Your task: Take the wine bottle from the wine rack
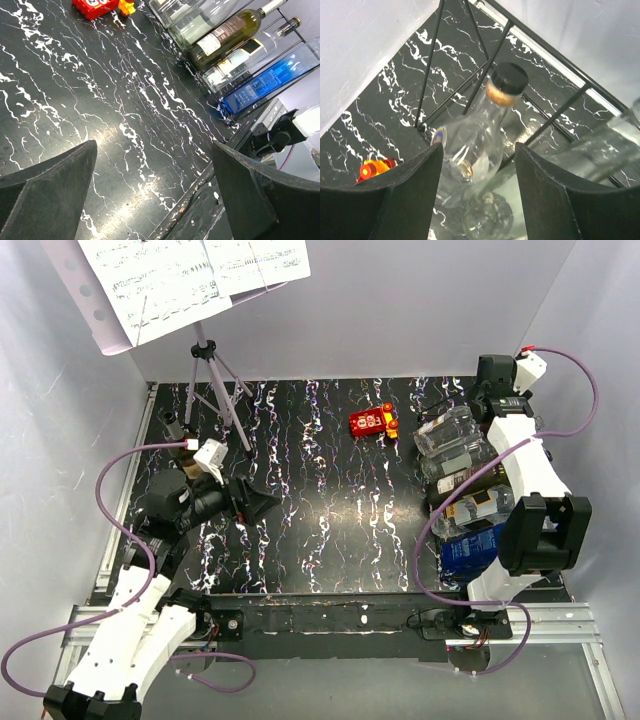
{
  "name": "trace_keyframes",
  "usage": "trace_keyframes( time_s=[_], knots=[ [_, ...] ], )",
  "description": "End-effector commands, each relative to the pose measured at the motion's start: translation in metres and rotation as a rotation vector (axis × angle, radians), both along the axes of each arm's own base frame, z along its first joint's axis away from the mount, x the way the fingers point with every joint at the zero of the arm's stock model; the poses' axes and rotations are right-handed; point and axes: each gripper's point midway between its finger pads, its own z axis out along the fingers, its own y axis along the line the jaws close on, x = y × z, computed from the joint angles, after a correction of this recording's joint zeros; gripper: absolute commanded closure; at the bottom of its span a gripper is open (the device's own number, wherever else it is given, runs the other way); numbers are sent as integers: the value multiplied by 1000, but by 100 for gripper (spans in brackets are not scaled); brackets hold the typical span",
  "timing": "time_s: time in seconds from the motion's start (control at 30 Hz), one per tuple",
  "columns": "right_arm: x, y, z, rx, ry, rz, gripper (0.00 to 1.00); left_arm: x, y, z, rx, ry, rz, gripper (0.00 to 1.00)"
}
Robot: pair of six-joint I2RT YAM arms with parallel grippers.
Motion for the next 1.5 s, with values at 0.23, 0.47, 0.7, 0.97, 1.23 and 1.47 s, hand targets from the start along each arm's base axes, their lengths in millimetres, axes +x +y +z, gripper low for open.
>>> trace_keyframes(
  time_s=[0.23,0.47,0.7,0.97,1.23,1.47],
  knots=[
    [29,-36,14,43,-146,-157,34,7,3,-2,22,6,29,2],
    [36,-46,-4,90,-174,-172,34,5,3,-1,20,1,26,2],
    [47,-52,-11,115,-192,-141,34,5,3,0,19,-3,26,2],
    [60,-45,-21,129,-196,-80,37,5,4,2,20,-12,33,2],
    [68,-46,-34,112,-184,-69,41,6,6,3,22,-17,42,2],
    [73,-45,-28,86,-206,-36,60,6,6,3,23,-20,44,2]
  ],
)
